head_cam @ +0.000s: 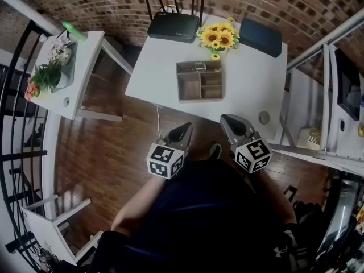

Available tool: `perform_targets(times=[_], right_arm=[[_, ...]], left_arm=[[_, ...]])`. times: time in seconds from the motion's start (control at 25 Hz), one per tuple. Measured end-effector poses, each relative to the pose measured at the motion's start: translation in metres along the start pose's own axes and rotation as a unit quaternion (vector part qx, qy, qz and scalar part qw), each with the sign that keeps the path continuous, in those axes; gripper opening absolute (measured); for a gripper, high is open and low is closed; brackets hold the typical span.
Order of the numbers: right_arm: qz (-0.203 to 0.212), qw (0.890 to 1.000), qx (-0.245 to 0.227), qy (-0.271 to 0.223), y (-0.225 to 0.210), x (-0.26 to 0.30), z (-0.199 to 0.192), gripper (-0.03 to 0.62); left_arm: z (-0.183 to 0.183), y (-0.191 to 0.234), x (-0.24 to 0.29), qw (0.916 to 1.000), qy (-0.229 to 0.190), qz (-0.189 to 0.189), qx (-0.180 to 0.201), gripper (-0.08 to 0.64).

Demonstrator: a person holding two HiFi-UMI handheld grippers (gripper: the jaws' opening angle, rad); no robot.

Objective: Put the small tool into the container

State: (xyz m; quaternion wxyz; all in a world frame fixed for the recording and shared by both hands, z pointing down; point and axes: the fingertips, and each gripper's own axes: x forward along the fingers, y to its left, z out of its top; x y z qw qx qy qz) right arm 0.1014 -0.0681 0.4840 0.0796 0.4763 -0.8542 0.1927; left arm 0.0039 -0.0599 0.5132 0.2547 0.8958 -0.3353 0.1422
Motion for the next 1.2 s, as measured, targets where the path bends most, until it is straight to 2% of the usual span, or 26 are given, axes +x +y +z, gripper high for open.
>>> perform_targets(times=[0.52, 1.2], right_arm=[[-0.005, 1.000, 0.006, 0.003, -0.0013, 0.0049, 0.0006, 0.011], [-0.007, 1.000, 0.012, 0.002, -0.0017, 0.0017, -0.0021, 0.011]], left_arm=[[-0.0042, 0.0100, -0.0054, 0.9998, 0.000, 0.009, -0.019, 0.005], [-0.0094, 0.0107, -0.0057, 0.9996, 0.010, 0.013, -0.023, 0.005]])
